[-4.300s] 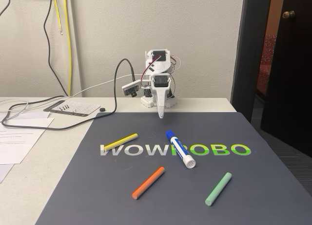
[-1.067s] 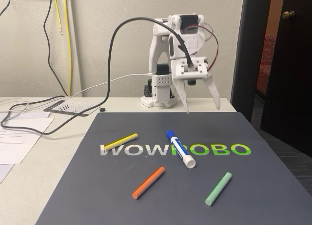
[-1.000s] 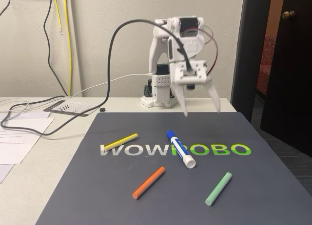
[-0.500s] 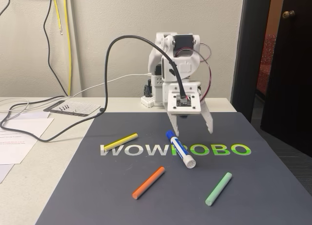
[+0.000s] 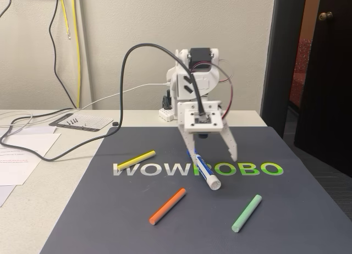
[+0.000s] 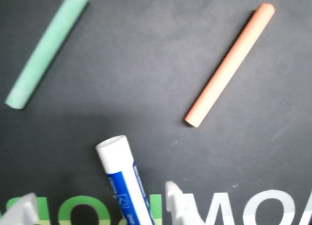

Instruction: Pick up the blue marker.

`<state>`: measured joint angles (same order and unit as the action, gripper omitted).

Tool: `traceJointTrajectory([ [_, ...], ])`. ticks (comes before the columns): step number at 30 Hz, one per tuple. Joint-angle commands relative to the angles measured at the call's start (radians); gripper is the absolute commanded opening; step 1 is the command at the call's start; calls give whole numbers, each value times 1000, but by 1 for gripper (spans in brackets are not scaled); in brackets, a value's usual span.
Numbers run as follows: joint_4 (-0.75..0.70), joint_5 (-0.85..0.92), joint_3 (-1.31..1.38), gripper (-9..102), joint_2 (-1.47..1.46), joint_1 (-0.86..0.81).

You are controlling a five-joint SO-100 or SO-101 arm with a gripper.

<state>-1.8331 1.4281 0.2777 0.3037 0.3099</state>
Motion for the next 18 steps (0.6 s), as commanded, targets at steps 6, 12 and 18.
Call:
traceJointTrajectory([
  [6, -46, 51, 41, 34, -11, -34],
  [12, -57, 94, 41, 34, -48, -52],
  [18, -89, 104, 41, 34, -77, -46],
])
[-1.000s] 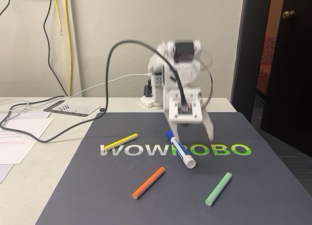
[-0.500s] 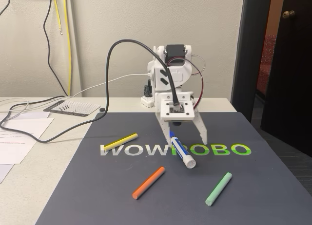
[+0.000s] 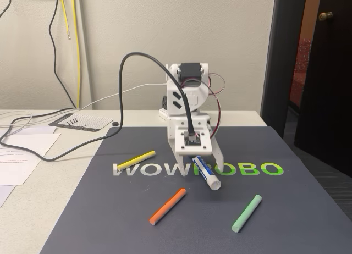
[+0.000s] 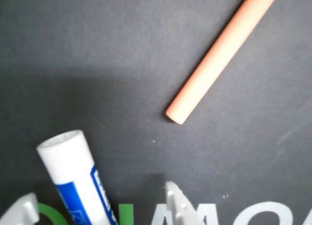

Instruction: Pick up the blue marker.

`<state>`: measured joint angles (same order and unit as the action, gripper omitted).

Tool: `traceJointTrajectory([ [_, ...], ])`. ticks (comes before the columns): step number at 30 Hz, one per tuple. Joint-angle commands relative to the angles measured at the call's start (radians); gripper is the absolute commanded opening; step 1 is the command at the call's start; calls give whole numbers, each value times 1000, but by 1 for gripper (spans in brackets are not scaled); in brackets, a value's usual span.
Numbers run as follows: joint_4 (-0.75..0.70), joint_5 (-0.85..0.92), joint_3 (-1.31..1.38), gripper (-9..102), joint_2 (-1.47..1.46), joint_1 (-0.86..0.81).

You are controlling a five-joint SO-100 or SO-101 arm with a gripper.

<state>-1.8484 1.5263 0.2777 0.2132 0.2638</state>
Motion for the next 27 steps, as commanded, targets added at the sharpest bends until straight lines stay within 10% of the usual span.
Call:
traceJointTrajectory([
  [1, -83, 6, 41, 34, 12, 3],
  [11, -189, 21, 41, 33, 2, 43],
  [18, -199, -8, 40, 3, -8, 92],
  [27, -198, -25, 40, 0, -11, 94],
])
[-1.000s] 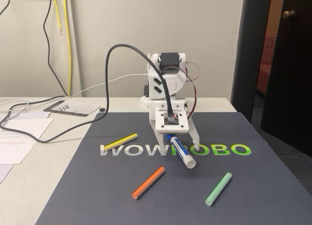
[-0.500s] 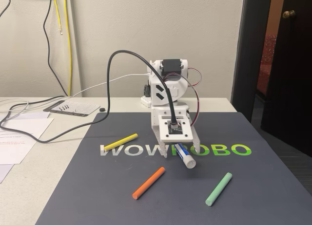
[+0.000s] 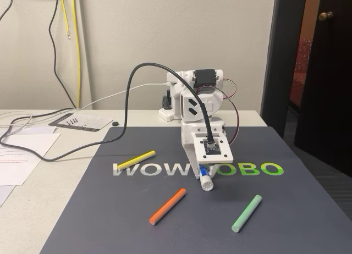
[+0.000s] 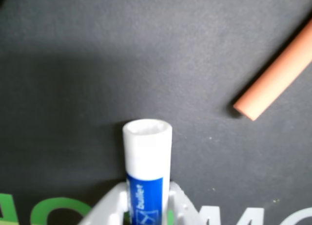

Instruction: Pick up the blue marker.

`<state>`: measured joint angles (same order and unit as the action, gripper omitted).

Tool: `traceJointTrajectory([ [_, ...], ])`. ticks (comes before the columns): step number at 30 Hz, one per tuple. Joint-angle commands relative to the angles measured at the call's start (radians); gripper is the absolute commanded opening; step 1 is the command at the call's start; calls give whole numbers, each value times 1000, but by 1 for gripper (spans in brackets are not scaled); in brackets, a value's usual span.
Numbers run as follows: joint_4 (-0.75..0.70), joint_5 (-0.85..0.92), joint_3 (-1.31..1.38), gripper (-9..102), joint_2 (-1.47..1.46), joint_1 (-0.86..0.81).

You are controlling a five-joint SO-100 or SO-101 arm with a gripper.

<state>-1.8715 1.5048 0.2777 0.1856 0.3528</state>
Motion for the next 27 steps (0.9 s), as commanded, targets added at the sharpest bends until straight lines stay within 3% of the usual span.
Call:
traceJointTrajectory([
  [1, -175, -2, 40, 0, 17, 5],
  [27, -127, -423, 34, 0, 383, 18],
])
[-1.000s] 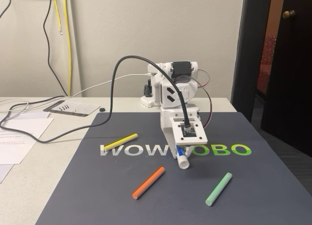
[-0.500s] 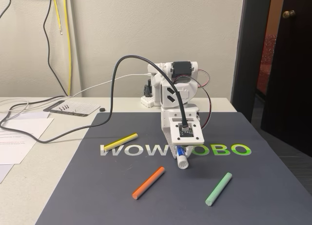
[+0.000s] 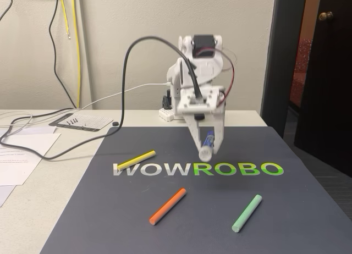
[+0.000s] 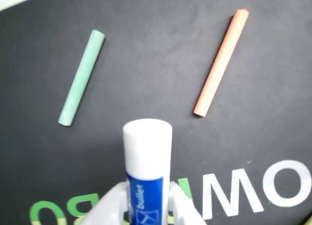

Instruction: Pick up the blue marker.

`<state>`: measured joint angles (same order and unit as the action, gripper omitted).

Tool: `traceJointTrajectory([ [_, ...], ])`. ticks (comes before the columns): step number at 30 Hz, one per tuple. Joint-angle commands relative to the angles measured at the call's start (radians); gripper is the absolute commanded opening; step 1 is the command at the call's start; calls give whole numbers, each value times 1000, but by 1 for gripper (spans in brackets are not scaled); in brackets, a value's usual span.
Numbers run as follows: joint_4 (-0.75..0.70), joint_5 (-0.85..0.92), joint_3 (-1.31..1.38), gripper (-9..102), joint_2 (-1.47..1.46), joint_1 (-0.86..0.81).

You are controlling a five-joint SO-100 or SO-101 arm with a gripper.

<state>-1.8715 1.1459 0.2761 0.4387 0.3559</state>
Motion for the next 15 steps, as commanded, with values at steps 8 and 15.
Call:
traceJointTrajectory([
  [8, -161, -324, 35, 0, 325, 14],
  [15, -176, -629, 31, 0, 517, -26],
])
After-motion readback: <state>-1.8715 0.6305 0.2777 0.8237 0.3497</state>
